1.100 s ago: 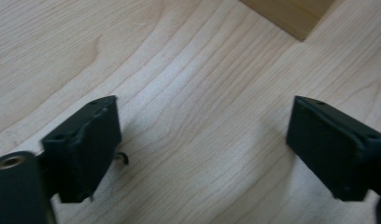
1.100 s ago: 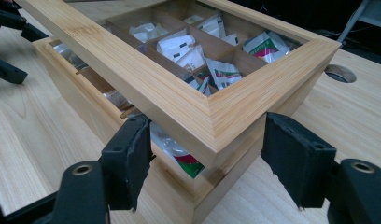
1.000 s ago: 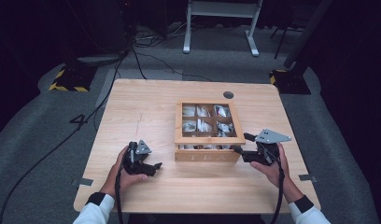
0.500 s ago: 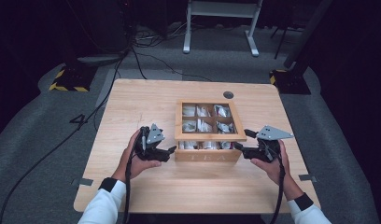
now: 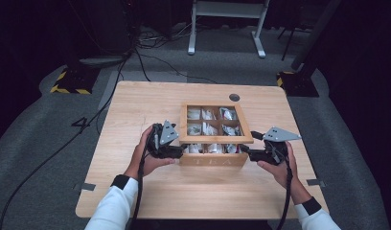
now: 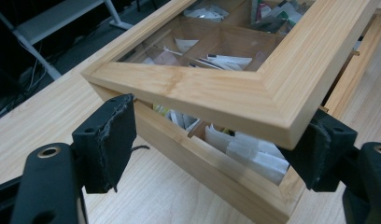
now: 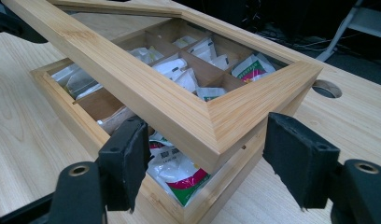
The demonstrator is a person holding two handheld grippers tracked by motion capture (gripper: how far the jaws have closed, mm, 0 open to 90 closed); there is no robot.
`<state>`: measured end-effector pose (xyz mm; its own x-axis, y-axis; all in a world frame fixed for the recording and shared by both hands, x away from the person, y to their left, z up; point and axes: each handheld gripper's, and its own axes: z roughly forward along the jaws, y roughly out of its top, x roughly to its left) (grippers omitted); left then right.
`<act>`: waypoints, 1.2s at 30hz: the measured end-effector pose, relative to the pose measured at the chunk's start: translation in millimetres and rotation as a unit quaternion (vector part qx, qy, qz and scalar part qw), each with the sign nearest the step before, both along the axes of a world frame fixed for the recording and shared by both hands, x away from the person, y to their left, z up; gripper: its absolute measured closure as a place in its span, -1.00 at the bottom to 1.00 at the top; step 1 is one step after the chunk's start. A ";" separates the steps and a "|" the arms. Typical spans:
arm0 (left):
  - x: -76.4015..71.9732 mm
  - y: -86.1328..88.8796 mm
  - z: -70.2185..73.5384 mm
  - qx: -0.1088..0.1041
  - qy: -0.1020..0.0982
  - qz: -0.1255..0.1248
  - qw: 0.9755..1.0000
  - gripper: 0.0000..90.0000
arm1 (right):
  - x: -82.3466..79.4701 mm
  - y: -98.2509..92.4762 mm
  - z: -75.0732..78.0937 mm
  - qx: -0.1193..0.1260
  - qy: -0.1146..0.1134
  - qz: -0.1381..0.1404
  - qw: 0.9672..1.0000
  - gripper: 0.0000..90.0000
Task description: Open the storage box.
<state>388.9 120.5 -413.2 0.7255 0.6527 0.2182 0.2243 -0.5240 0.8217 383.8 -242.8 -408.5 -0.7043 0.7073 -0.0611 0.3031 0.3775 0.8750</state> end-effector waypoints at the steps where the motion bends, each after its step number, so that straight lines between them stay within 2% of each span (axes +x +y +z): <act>1: 0.6 -1.5 0.8 -0.002 -0.003 -0.002 1.000 -0.48 | 0.3 -0.1 0.3 0.000 0.000 0.000 1.000 -0.29; 5: 1.9 -5.3 5.6 0.007 -0.019 -0.006 1.000 -0.46 | 1.7 -0.6 2.7 0.013 -0.001 -0.003 1.000 -0.29; 8: 2.4 -8.7 9.6 0.009 -0.033 -0.018 0.999 -0.34 | 3.7 -2.7 5.1 0.027 0.000 -0.004 1.000 -0.26; 12: 3.0 -10.9 13.5 0.015 -0.044 -0.020 0.999 -0.27 | 5.1 -4.1 5.7 0.030 0.000 -0.006 1.000 -0.20; 15: 4.8 -10.7 19.7 0.001 -0.057 -0.017 0.998 -0.20 | 5.5 -7.6 5.1 0.032 0.003 -0.004 0.999 -0.22; 17: 5.3 -11.0 21.3 0.000 -0.062 -0.017 0.998 -0.13 | 4.8 -10.2 4.6 0.028 0.002 -0.007 1.000 -0.23; 19: 7.6 -12.6 24.7 0.001 -0.062 -0.017 0.998 -0.10 | 3.8 -14.8 3.1 0.019 -0.001 -0.007 1.000 -0.24; 23: 11.8 -14.7 30.0 -0.012 -0.063 -0.020 0.998 -0.03 | 2.6 -27.1 -0.2 0.019 0.000 -0.014 1.000 -0.26; 25: 14.2 -15.5 32.2 -0.010 -0.060 -0.022 0.998 0.00 | 1.8 -39.7 -3.8 0.017 0.001 -0.026 1.000 -0.26; 26: 15.0 -16.1 32.6 -0.009 -0.061 -0.023 0.998 0.00 | 1.8 -39.7 -3.8 0.017 0.001 -0.026 1.000 -0.26; 30: 18.2 -16.0 35.3 -0.012 -0.062 -0.025 0.998 0.04 | 2.1 -61.4 -14.2 0.019 0.018 -0.045 0.999 -0.26; 33: 20.8 -15.6 38.9 -0.015 -0.063 -0.024 0.998 0.06 | 2.0 -68.3 -21.2 0.014 0.027 -0.052 0.998 -0.26; 34: 22.0 -15.1 40.3 -0.017 -0.062 -0.024 0.998 0.06 | 1.9 -70.8 -25.4 0.011 0.036 -0.053 0.998 -0.26; 35: 23.8 -14.7 42.0 -0.022 -0.061 -0.024 0.998 0.07 | 0.9 -75.0 -34.4 -0.006 0.044 -0.055 0.998 -0.27; 36: 24.8 -14.3 43.1 -0.023 -0.060 -0.024 0.998 0.07 | 0.6 -76.4 -37.2 -0.008 0.048 -0.056 0.997 -0.27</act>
